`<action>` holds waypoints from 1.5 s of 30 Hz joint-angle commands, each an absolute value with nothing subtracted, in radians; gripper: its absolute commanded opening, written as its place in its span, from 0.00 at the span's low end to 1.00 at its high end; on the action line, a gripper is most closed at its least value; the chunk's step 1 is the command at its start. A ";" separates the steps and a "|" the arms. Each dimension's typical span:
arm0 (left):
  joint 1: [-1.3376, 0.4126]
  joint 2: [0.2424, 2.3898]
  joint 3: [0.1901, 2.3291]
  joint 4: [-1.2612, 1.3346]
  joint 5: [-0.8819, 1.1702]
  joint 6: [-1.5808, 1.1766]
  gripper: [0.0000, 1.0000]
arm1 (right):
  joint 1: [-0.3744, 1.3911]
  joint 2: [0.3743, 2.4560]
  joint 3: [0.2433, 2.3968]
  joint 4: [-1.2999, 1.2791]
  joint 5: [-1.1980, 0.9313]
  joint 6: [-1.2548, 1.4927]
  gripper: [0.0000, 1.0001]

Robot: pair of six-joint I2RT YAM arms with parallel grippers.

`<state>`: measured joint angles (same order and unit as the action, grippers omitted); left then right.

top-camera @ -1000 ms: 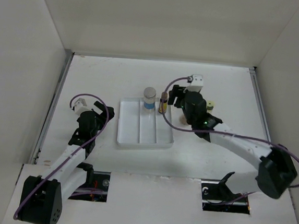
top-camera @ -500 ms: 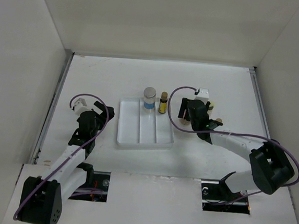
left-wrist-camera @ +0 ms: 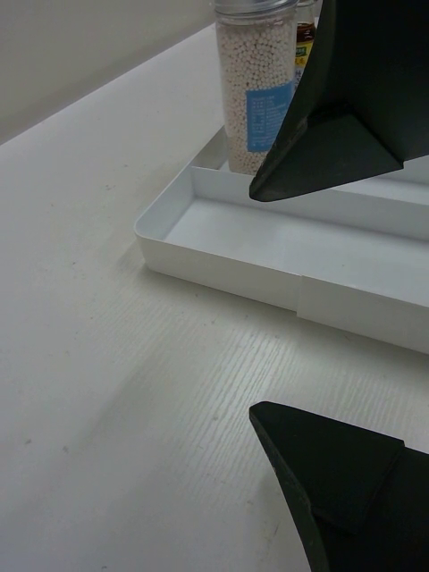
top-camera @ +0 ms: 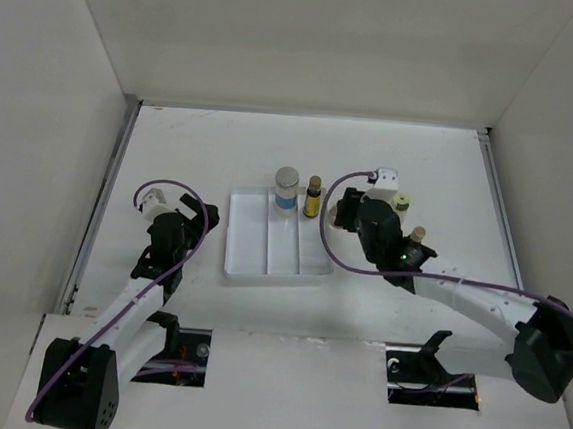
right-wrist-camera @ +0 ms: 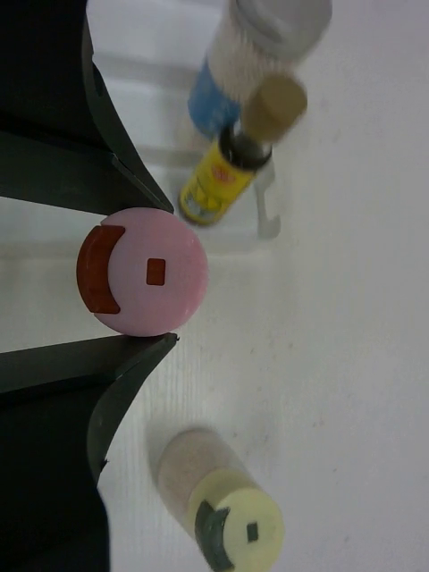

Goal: Organize the condiment bottles

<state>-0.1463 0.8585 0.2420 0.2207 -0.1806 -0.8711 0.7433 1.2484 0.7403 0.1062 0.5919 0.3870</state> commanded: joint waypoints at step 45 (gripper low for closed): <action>-0.159 0.885 0.230 0.296 -0.173 -0.876 1.00 | 0.653 0.781 0.571 -0.138 0.888 0.535 0.81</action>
